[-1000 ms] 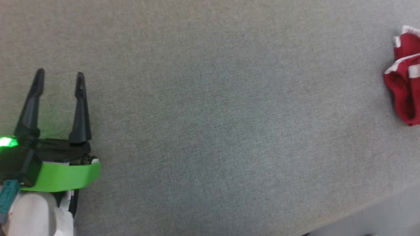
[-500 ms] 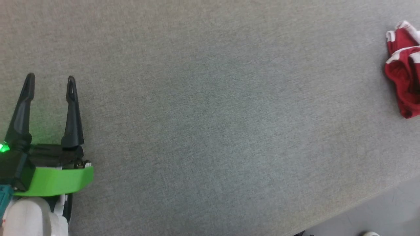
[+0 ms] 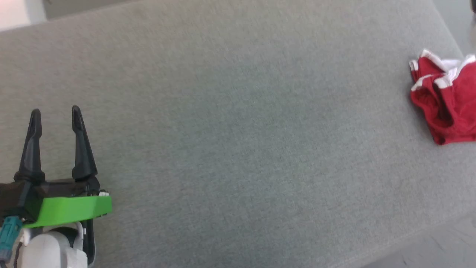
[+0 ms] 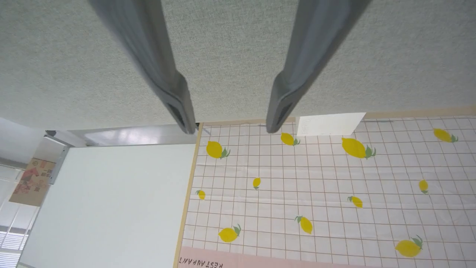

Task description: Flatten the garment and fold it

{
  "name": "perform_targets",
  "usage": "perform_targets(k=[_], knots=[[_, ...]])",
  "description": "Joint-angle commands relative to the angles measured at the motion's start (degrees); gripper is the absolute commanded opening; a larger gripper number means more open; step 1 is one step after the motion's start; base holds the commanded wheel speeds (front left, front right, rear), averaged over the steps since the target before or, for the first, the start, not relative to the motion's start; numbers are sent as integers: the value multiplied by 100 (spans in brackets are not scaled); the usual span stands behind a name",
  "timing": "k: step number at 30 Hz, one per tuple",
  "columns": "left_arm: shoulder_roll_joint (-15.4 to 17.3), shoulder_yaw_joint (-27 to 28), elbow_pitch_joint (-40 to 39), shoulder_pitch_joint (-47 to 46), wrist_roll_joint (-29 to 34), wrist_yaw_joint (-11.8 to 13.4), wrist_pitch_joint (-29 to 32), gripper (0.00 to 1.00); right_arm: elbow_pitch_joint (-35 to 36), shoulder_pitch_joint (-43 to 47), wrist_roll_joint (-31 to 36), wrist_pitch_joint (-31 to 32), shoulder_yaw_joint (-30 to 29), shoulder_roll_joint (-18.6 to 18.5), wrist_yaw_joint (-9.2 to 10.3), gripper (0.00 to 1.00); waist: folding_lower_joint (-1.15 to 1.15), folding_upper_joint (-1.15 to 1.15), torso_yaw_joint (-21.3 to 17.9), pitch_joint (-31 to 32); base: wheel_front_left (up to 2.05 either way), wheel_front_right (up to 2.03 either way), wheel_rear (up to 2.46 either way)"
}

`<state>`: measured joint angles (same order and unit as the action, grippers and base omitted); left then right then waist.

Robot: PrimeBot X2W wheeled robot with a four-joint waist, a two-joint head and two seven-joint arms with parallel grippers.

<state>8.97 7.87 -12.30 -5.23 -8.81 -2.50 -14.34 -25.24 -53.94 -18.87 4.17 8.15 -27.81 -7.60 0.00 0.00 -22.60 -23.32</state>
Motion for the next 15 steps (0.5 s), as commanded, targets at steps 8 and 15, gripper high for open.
perform_targets(k=[8, 15], knots=[[-297, 166, 110, 57, -30, 225, -63, 100, 1052, 801, 114, -803, -424, 1513, 11, 100, 0, 0, 967, 1005, 0, 0, 0], [-484, 201, 212, 58, -46, 286, -64, 100, 1545, 1932, 433, -1366, -887, 2413, 11, 100, 0, 0, 1486, 1408, 0, 0, 0]])
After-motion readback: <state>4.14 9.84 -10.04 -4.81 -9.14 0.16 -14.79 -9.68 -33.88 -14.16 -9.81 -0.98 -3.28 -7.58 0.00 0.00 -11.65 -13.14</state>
